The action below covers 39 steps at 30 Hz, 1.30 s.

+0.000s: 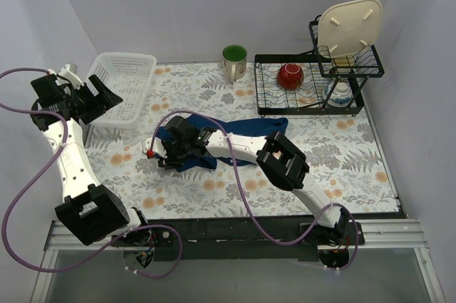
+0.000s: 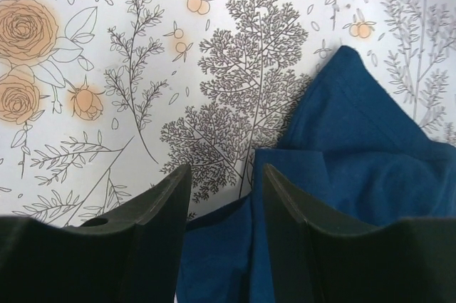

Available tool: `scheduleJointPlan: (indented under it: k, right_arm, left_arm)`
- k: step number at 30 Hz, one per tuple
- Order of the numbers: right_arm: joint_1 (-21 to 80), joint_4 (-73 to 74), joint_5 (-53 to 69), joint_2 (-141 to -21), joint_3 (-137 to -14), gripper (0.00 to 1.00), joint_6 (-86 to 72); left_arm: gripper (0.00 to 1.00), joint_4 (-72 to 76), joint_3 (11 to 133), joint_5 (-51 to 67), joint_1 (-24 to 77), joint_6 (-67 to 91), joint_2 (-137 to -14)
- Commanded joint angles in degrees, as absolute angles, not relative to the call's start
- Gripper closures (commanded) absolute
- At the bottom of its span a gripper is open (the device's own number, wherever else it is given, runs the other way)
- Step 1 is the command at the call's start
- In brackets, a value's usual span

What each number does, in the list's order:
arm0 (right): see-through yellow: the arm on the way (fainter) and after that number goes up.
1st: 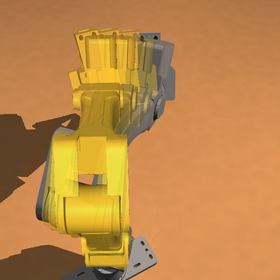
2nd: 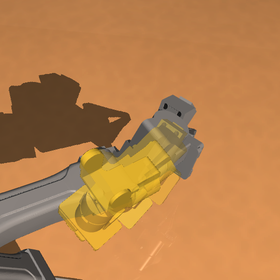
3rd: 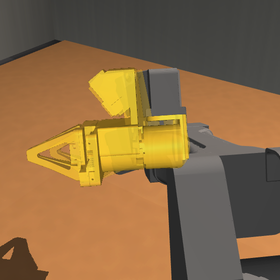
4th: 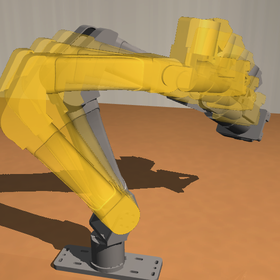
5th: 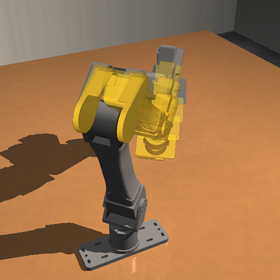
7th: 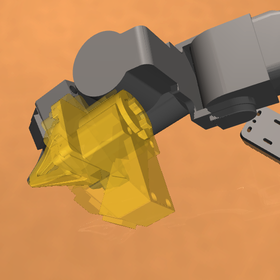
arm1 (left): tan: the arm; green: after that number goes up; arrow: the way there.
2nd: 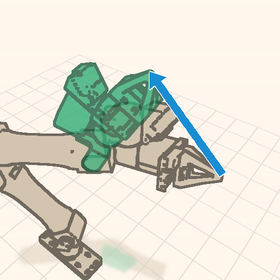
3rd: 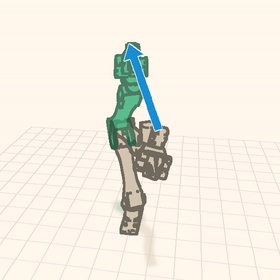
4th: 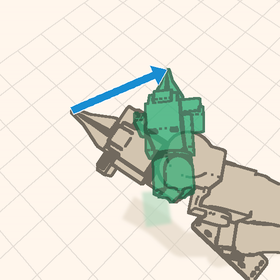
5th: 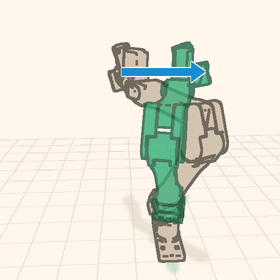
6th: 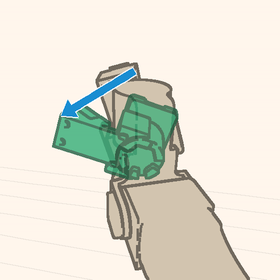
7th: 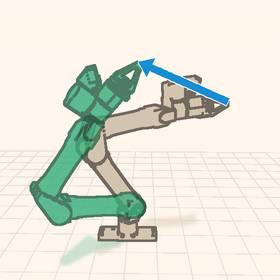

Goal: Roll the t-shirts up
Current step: Flatten out the T-shirt at the center of the board.

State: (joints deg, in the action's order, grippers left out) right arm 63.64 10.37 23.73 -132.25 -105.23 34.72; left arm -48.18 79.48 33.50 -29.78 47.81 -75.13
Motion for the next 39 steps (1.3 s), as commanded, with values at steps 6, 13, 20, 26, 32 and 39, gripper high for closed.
scheduleJointPlan:
  k: [6, 13, 20, 26, 32, 39]
  right_arm:
    - [63.8, 6.9, 23.7, -136.3, -109.2, 0.48, 34.6]
    - [63.1, 6.6, 21.5, -137.7, -109.9, 0.48, 34.4]
    - [62.0, 9.7, 20.5, -139.9, -114.5, 0.48, 34.7]
    - [62.0, 13.4, 21.5, -142.6, -117.0, 0.54, 35.2]
    - [62.0, 11.8, 21.6, -140.1, -113.6, 0.59, 35.3]
    - [61.7, 11.8, 21.4, -137.1, -112.2, 0.78, 34.7]
  left_arm:
    - [0.21, -49.5, 76.9, 33.0, -30.3, 46.1, -70.4]
    - [0.22, -49.5, 75.5, 34.8, -30.2, 46.0, -71.1]
    - [0.22, -49.4, 75.8, 35.9, -30.2, 46.1, -72.3]
    - [0.22, -49.6, 76.7, 36.3, -30.2, 45.7, -73.5]
    - [0.22, -49.7, 77.3, 36.6, -30.2, 45.7, -73.8]
    - [0.22, -48.9, 77.3, 37.3, -30.3, 46.3, -74.4]
